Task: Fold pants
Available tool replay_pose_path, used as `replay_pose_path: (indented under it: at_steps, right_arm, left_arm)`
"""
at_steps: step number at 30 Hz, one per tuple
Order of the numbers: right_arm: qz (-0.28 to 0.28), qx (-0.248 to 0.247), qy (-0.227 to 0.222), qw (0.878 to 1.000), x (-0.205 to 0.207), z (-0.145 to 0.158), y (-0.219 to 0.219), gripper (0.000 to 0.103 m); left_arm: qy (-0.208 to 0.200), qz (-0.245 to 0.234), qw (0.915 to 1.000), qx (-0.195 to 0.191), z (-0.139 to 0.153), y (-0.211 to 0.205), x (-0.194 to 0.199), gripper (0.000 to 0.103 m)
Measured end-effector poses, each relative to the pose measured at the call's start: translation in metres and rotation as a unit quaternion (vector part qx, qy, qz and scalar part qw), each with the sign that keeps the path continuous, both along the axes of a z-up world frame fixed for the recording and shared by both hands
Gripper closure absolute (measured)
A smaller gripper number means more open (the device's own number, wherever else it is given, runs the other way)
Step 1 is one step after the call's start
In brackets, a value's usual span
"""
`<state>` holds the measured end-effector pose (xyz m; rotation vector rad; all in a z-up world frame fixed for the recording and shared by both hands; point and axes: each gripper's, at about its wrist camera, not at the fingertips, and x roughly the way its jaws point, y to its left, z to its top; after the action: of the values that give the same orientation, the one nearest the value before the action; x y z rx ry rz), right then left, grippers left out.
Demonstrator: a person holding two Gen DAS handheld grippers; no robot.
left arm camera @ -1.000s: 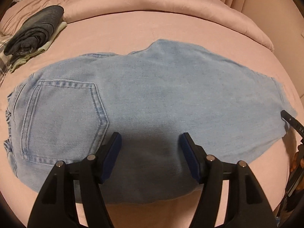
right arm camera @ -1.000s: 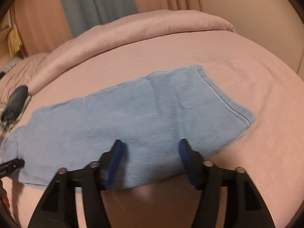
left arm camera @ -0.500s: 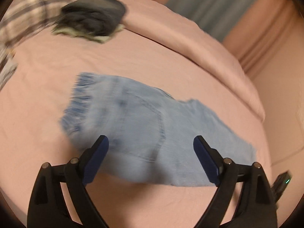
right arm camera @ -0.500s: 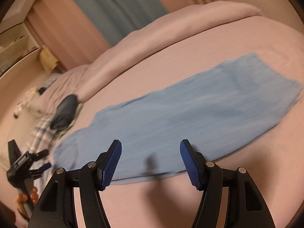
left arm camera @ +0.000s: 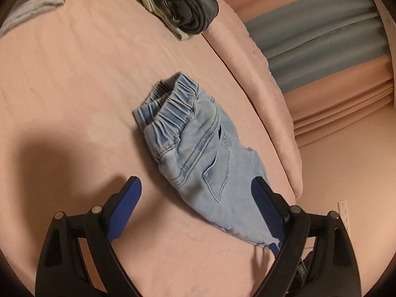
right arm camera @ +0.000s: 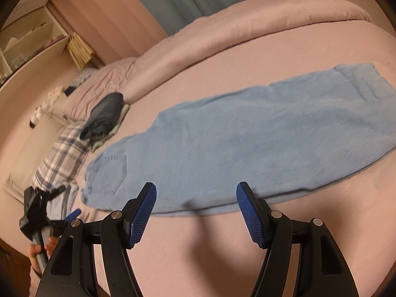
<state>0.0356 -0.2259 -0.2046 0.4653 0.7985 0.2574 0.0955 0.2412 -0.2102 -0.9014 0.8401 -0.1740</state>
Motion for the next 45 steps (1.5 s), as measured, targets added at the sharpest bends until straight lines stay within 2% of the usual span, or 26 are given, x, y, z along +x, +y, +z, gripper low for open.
replay_pose_path:
  at_steps: [2, 5, 7, 10, 11, 12, 14, 17, 19, 21, 25, 27, 28, 30, 34, 35, 39, 41, 43, 44, 45]
  right_arm:
    - [0.002, -0.008, 0.006, 1.0, -0.001, 0.0, 0.002, 0.035]
    - [0.009, -0.018, 0.014, 1.0, -0.003, -0.002, 0.007, 0.035]
    - [0.015, -0.031, 0.014, 0.999, -0.003, -0.002, 0.012, 0.035]
    - [0.026, -0.043, 0.016, 0.999, -0.003, -0.004, 0.019, 0.035]
    - [0.032, -0.047, 0.015, 0.998, -0.003, -0.004, 0.022, 0.035]
    - [0.041, -0.053, 0.012, 0.998, -0.004, -0.004, 0.027, 0.035]
    - [0.067, -0.082, 0.001, 0.994, -0.005, -0.003, 0.042, 0.035]
    - [0.109, -0.134, -0.031, 0.985, -0.008, 0.001, 0.07, 0.035]
    - [0.136, -0.197, -0.059, 0.969, -0.01, 0.004, 0.094, 0.035]
    - [0.158, -0.267, -0.086, 0.947, -0.011, 0.005, 0.119, 0.035]
    - [0.187, -0.328, -0.098, 0.921, 0.0, 0.001, 0.145, 0.036]
    - [0.198, -0.361, -0.1, 0.906, 0.009, -0.002, 0.154, 0.067]
    - [0.206, -0.381, -0.091, 0.897, 0.017, -0.005, 0.16, 0.093]
    - [0.2, -0.389, -0.093, 0.894, 0.026, 0.002, 0.165, 0.094]
    - [0.183, -0.367, -0.135, 0.902, 0.02, 0.034, 0.165, 0.095]
    - [0.195, -0.371, -0.135, 0.898, 0.018, 0.033, 0.17, 0.095]
    - [0.243, -0.414, -0.095, 0.872, 0.015, -0.006, 0.185, 0.095]
    - [0.257, -0.42, -0.075, 0.867, 0.01, -0.027, 0.185, 0.095]
    - [0.252, -0.433, -0.096, 0.86, 0.001, -0.027, 0.185, 0.094]
    - [0.252, -0.433, -0.091, 0.861, 0.0, -0.025, 0.185, 0.092]
    - [0.254, -0.426, -0.083, 0.864, 0.0, -0.021, 0.183, 0.091]
  left_arm:
    - [0.004, -0.003, 1.0, -0.001, -0.003, -0.004, 0.007, 0.019]
    - [0.003, -0.006, 1.0, -0.006, -0.004, -0.006, 0.017, 0.038]
    - [0.008, -0.005, 1.0, -0.002, -0.005, -0.005, 0.023, 0.043]
    - [0.013, 0.003, 0.9998, -0.015, -0.007, -0.001, 0.028, 0.053]
    - [0.01, 0.006, 0.9998, -0.019, -0.007, 0.002, 0.028, 0.063]
    - [0.008, 0.007, 0.9998, -0.016, -0.006, 0.003, 0.029, 0.081]
    - [0.003, 0.009, 0.9999, -0.007, 0.0, 0.005, 0.03, 0.092]
    - [0.007, 0.004, 0.9999, 0.009, 0.009, 0.003, 0.04, 0.091]
    - [0.001, 0.005, 0.9999, 0.013, 0.014, 0.001, 0.044, 0.092]
    - [-0.016, 0.003, 0.9997, 0.018, 0.023, -0.002, 0.045, 0.092]
    - [-0.033, -0.006, 0.9992, 0.023, 0.036, -0.005, 0.054, 0.092]
    - [-0.035, -0.01, 0.9992, 0.018, 0.041, -0.005, 0.061, 0.091]
    - [-0.036, -0.012, 0.9991, 0.016, 0.042, -0.006, 0.065, 0.091]
    - [-0.044, -0.009, 0.9986, 0.028, 0.052, -0.005, 0.07, 0.092]
    - [-0.079, 0.001, 0.9961, 0.039, 0.069, 0.003, 0.066, 0.092]
    - [-0.077, 0.005, 0.9962, 0.04, 0.066, 0.007, 0.064, 0.092]
    - [-0.012, 0.002, 0.9982, 0.058, 0.023, 0.01, 0.053, 0.093]
    - [0.015, 0.005, 0.998, 0.061, 0.002, 0.016, 0.044, 0.093]
    - [0.037, 0.016, 0.9982, 0.044, -0.013, 0.028, 0.037, 0.089]
    - [0.038, 0.017, 0.9986, 0.033, -0.014, 0.033, 0.035, 0.088]
    - [0.035, 0.019, 0.9983, 0.044, -0.009, 0.034, 0.033, 0.088]
